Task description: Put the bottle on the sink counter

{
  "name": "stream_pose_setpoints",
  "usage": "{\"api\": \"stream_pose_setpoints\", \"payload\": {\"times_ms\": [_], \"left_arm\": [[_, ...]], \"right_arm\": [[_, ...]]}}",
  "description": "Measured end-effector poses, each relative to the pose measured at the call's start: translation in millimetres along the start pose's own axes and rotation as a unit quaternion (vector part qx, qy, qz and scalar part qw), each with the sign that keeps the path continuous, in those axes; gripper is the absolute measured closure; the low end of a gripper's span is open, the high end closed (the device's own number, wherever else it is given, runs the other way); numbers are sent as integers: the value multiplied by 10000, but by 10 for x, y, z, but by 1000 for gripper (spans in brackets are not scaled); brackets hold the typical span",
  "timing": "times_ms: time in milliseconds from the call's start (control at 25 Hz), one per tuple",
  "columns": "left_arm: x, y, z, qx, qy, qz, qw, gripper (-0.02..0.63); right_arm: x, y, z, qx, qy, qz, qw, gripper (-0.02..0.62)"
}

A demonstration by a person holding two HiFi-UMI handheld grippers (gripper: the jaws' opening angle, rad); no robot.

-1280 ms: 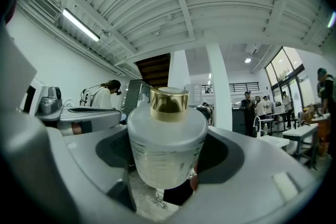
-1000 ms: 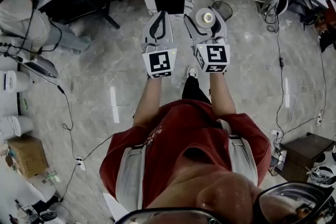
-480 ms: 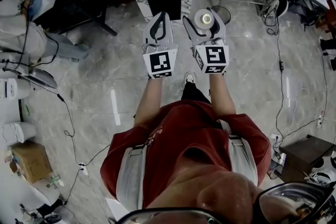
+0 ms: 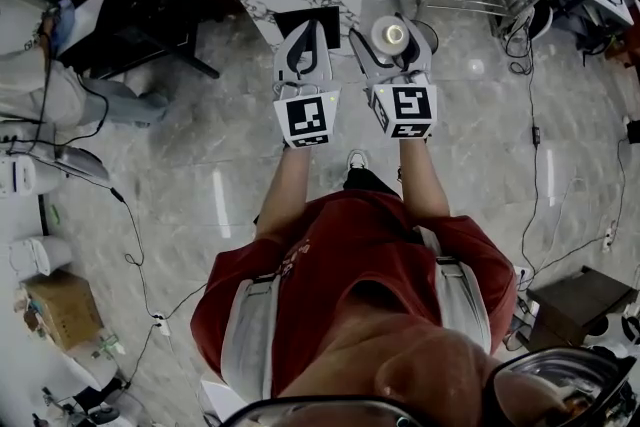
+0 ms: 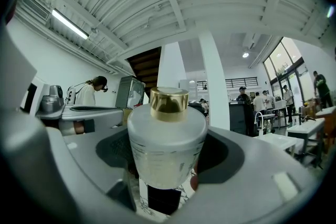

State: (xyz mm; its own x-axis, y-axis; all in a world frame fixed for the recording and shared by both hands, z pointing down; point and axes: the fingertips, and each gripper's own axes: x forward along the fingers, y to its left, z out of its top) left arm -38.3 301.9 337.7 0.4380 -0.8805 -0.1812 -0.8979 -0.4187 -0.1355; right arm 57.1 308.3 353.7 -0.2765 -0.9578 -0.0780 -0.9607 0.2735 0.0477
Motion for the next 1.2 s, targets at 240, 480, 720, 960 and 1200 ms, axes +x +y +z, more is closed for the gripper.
{"api": "stream_pose_setpoints", "payload": {"times_ms": [240, 480, 720, 960, 1200], "left_arm": [[441, -7, -97, 29, 67, 54, 10000, 604], [811, -106, -179, 97, 116, 78, 9999, 604], [1054, -128, -226, 131, 107, 157, 9997, 604], [1202, -148, -227, 165, 102, 258, 9995, 604], [1303, -134, -259, 177, 120, 309, 9993, 604]], "right_arm": [[333, -298, -63, 65, 15, 65, 10000, 253], [570, -619, -137, 132, 30, 113, 9998, 253], [757, -811, -173, 140, 10, 179, 9997, 253], [857, -943, -150, 134, -43, 276, 9995, 253], [964, -1011, -161, 162, -61, 318, 9993, 253]]}}
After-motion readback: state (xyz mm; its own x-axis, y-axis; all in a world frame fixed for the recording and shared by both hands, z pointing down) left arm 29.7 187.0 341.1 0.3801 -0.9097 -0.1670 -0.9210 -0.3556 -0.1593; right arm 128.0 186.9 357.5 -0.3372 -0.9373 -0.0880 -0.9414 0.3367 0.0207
